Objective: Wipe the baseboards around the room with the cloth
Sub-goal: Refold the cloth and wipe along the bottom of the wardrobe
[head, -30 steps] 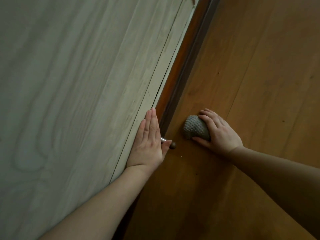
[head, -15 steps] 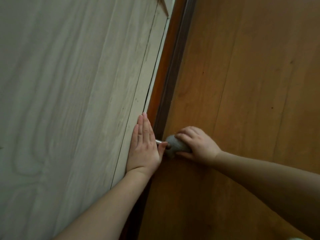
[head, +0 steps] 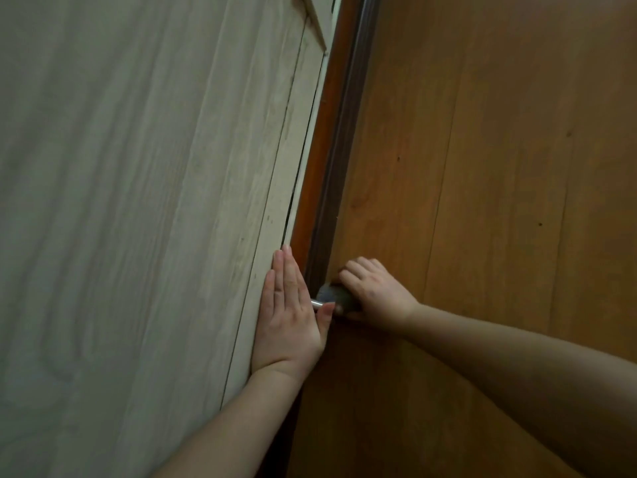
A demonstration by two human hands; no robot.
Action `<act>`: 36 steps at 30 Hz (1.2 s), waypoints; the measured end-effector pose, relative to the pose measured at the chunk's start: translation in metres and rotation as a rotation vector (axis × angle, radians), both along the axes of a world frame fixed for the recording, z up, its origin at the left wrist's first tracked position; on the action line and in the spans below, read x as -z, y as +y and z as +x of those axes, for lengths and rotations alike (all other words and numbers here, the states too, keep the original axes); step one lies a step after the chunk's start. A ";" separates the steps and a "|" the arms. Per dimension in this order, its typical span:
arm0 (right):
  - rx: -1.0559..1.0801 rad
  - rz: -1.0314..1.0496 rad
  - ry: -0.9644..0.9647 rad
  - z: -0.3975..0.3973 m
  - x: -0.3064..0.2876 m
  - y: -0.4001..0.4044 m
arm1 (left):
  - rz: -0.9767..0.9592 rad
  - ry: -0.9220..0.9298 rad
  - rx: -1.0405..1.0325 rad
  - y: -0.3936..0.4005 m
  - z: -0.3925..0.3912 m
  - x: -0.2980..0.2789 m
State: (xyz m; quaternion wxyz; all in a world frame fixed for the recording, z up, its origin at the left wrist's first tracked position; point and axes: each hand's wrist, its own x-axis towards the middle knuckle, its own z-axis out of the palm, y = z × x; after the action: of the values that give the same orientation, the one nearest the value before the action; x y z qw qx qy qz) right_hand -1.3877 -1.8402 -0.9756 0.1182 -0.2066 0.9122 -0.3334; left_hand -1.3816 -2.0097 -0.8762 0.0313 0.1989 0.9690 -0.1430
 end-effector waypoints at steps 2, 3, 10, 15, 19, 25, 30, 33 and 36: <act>-0.004 0.057 0.035 -0.027 -0.003 0.014 | 0.016 -0.009 -0.004 0.001 -0.001 -0.001; -0.030 0.079 0.060 -0.039 -0.005 0.018 | 0.018 -0.015 -0.008 0.001 -0.001 -0.001; -0.164 0.165 0.121 -0.078 -0.012 0.034 | 0.027 -0.033 -0.017 0.000 -0.001 0.000; -0.063 0.150 0.099 -0.092 -0.014 0.045 | 0.034 -0.028 -0.014 -0.001 -0.001 0.002; 0.192 0.054 0.020 -0.107 -0.018 0.062 | 0.056 -0.029 -0.016 -0.003 -0.001 0.005; 0.500 -0.111 -0.034 -0.129 -0.032 0.072 | 0.090 -0.026 -0.029 -0.003 -0.002 0.006; 0.286 -0.275 -0.160 -0.067 -0.034 0.052 | 0.093 -0.023 -0.023 -0.002 -0.002 0.003; 0.325 -0.398 -0.192 -0.028 -0.026 0.020 | 0.083 -0.009 -0.010 -0.002 -0.002 0.003; 0.508 -0.514 -0.207 -0.009 -0.020 -0.002 | 0.077 0.000 -0.010 -0.003 -0.001 0.004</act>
State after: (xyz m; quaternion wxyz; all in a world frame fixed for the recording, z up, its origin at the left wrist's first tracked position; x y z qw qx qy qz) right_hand -1.3968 -1.8424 -0.9558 0.0677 0.0381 0.8042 -0.5892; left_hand -1.3830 -2.0123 -0.8802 0.0244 0.1951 0.9748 -0.1054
